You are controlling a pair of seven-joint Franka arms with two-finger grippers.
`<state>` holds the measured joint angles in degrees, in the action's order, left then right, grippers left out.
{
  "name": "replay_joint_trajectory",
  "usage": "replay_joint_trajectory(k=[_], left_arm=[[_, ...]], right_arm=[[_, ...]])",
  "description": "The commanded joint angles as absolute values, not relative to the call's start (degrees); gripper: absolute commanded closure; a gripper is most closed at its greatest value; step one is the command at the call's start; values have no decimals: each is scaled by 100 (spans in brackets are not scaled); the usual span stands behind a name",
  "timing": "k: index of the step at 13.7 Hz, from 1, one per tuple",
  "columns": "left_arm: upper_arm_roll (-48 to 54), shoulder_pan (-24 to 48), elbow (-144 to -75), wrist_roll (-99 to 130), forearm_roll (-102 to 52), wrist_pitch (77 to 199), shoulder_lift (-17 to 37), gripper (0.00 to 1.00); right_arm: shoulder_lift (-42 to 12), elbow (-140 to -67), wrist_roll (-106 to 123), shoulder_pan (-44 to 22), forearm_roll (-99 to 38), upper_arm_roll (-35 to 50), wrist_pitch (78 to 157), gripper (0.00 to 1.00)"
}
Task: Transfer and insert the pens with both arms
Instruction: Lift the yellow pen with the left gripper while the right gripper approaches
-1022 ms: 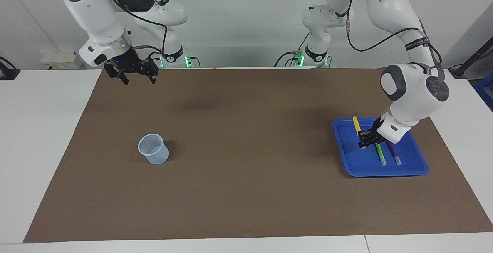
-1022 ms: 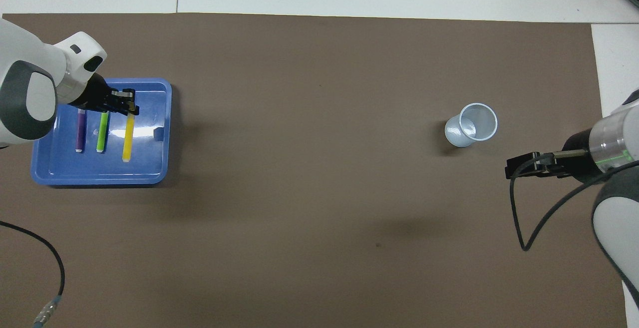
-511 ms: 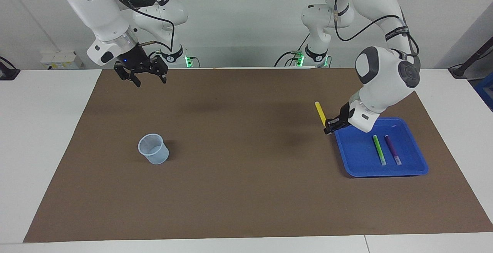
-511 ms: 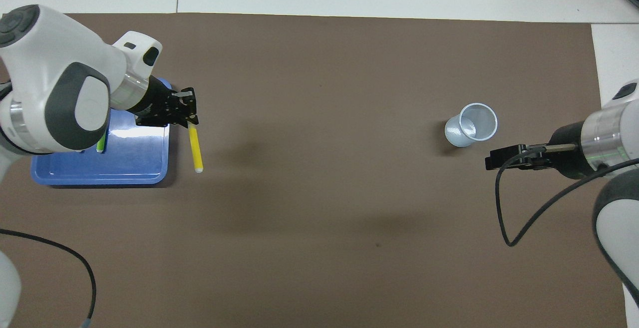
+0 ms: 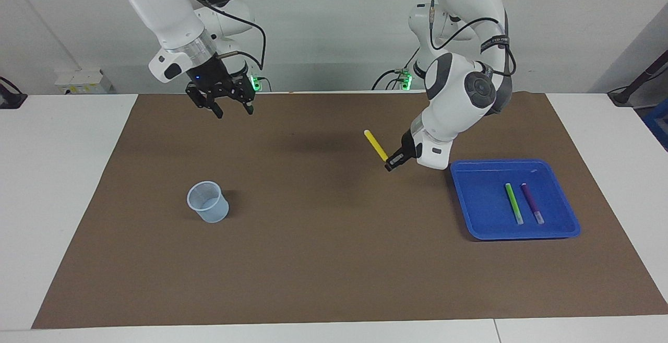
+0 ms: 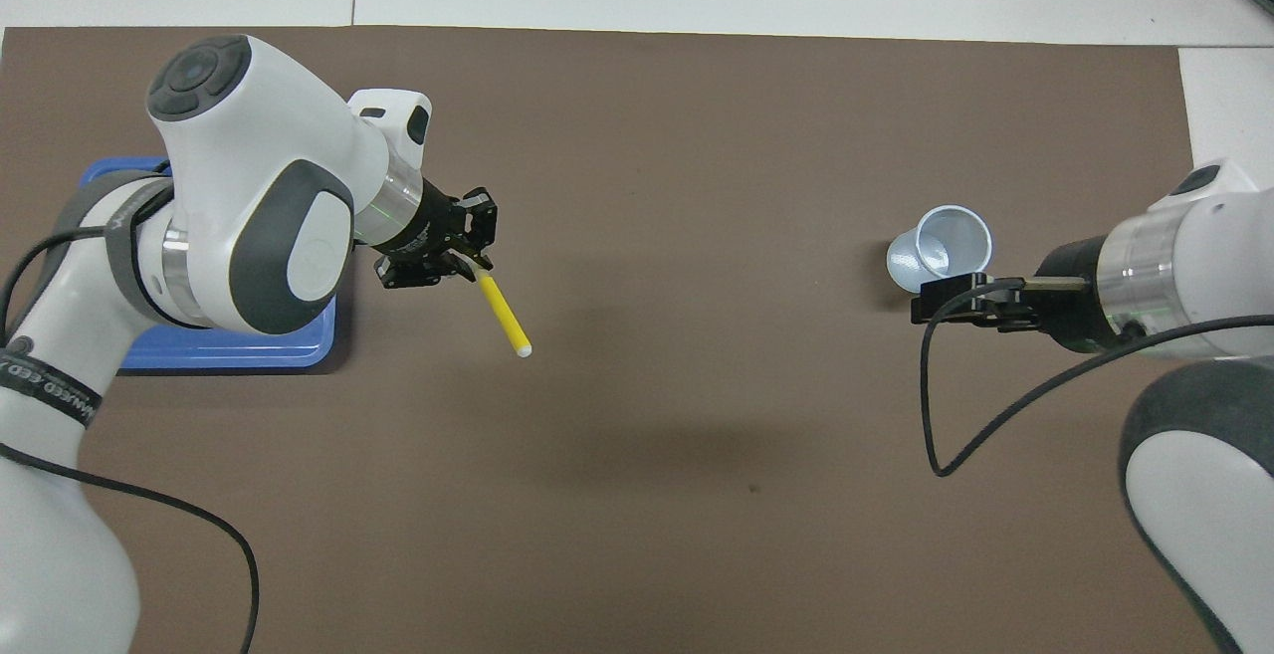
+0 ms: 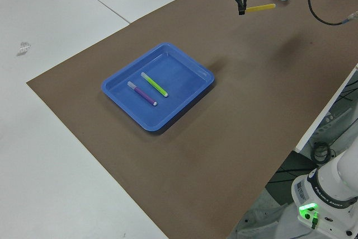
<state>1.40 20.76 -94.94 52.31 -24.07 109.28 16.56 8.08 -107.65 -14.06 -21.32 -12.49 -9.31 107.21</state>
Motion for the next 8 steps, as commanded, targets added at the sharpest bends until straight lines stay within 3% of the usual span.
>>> replay_joint_trajectory(k=[1, 5, 6, 8], left_arm=[[44, 2144, -9659, 5886, -3031, 11135, 1512, 100], [70, 2250, -9738, 6739, -3505, 11487, 1512, 100], [70, 2276, -9738, 7072, -3724, 11540, 1512, 100], [62, 2276, -9747, 7513, -3955, 11680, 1512, 100]], right_arm=[[774, -10907, -1372, -2381, -1380, -949, 11292, 17], [309, -10890, 245, -2513, -1958, -949, 12188, 28], [255, -10881, 255, -2618, -1995, -949, 12391, 39], [63, -10820, 298, -2707, -1995, -949, 12769, 44]])
